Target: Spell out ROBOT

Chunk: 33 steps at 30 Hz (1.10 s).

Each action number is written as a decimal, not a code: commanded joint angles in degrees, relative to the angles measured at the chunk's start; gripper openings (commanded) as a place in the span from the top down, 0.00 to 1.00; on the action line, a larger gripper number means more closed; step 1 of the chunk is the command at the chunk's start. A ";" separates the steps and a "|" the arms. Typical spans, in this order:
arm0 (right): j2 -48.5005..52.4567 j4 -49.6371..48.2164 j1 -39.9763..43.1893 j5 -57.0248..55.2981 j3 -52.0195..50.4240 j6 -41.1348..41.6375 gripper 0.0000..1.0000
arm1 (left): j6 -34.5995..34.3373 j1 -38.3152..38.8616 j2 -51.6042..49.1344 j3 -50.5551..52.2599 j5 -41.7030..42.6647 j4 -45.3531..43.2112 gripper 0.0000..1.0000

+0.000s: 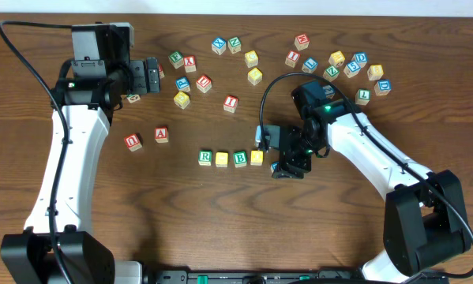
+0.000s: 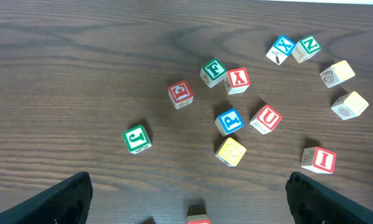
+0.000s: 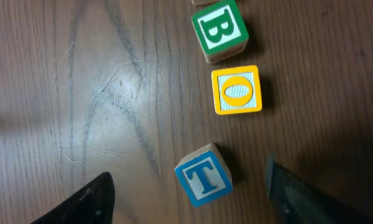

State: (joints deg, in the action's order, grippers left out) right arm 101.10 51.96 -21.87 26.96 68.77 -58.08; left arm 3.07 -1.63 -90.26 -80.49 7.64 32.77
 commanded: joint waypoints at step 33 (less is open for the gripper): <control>0.02 -4.72 0.42 -7.98 0.96 7.04 0.01 | 0.33 -0.07 0.90 -0.74 0.74 0.00 0.02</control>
State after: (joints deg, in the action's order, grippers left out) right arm 101.10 47.99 -21.87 19.40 68.84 -52.49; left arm 3.07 -1.63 -90.26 -80.49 7.64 32.77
